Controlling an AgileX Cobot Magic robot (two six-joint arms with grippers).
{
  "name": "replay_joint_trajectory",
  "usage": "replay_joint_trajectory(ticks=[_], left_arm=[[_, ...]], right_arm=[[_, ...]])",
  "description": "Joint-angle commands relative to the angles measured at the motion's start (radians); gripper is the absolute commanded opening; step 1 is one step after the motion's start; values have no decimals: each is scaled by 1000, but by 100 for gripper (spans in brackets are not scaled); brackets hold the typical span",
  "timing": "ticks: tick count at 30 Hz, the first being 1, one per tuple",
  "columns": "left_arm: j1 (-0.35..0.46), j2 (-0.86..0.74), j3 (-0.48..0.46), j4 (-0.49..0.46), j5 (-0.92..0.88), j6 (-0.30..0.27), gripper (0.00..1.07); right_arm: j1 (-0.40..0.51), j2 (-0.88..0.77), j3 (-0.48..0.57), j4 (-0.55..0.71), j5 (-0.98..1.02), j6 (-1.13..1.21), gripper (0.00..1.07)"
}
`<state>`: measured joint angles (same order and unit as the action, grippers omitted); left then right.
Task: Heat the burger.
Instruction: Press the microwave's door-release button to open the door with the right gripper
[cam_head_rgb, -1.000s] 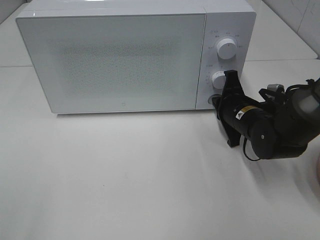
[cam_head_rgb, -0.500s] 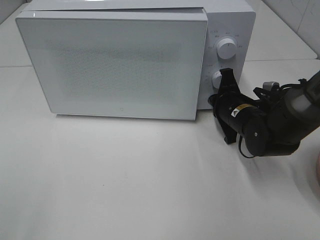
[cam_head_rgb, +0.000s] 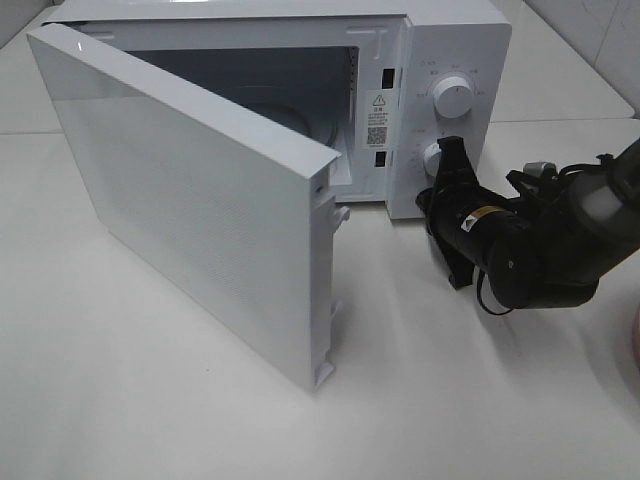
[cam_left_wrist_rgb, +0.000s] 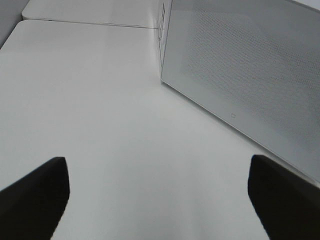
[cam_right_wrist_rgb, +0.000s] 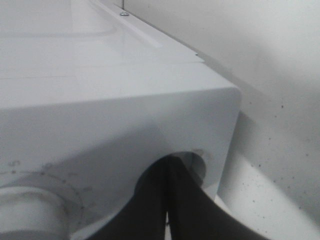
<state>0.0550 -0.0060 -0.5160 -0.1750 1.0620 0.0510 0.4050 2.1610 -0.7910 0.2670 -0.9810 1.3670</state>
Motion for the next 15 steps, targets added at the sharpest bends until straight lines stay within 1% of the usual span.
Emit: replay_joint_trajectory(ticks=[1, 3, 7, 8, 12, 15], left_arm=[[-1, -16, 1, -6, 6, 1, 88], [-1, -16, 1, -6, 6, 1, 88], [-1, -16, 1, -6, 6, 1, 88], [-1, -16, 1, -6, 6, 1, 88], [-1, -16, 1, -6, 6, 1, 88], [-1, -16, 1, -6, 6, 0, 88]], right_arm=[[-33, -39, -45, 9, -214, -25, 0], [-32, -55, -19, -8, -162, -25, 0], [-32, -61, 1, -37, -121, -16, 0], [-32, -64, 18, -66, -93, 2, 0], [-32, -80, 46, -87, -45, 9, 0], [-32, -109, 88, -121, 0, 11, 0]])
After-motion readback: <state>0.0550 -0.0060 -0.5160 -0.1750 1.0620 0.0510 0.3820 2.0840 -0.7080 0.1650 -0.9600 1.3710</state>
